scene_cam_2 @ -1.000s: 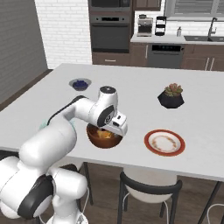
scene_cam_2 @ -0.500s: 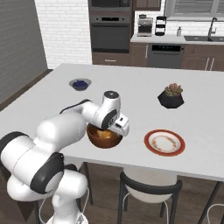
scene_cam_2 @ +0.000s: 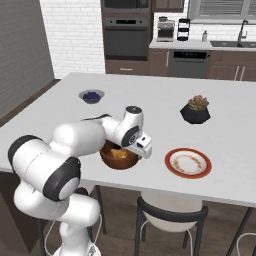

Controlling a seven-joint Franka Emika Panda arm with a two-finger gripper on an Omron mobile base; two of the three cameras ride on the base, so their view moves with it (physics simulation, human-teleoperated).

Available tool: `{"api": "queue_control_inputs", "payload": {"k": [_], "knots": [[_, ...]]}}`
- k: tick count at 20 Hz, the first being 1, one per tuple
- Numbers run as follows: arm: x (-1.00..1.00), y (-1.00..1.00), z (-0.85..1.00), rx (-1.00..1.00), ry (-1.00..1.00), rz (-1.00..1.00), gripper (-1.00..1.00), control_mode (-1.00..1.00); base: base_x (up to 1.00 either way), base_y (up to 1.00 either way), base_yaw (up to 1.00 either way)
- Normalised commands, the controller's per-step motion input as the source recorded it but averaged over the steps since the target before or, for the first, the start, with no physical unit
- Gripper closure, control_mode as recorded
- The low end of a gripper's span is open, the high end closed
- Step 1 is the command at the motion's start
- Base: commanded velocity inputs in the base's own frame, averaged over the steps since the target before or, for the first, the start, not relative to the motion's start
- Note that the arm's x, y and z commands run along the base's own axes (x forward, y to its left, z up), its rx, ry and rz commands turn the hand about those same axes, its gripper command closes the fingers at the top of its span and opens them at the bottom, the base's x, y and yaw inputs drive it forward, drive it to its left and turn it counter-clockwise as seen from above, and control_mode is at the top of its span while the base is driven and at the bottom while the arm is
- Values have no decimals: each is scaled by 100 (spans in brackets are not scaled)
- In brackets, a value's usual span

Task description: Pick the chicken drumstick and bell pepper from their plates and place them in the bowl. Then put the bowl in the fridge.

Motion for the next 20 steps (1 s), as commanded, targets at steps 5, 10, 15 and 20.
{"api": "queue_control_inputs", "payload": {"k": [5, 10, 15, 20], "knots": [[16, 0, -21, 1, 0, -8, -100, -100, 0, 0, 0], [10, 0, -31, 2, 1, -9, -100, -100, 0, 0, 0], [0, 0, -32, 1, 2, -10, -100, -100, 0, 0, 0], [0, 0, -19, 0, 0, -8, -100, -100, 0, 0, 0]]}}
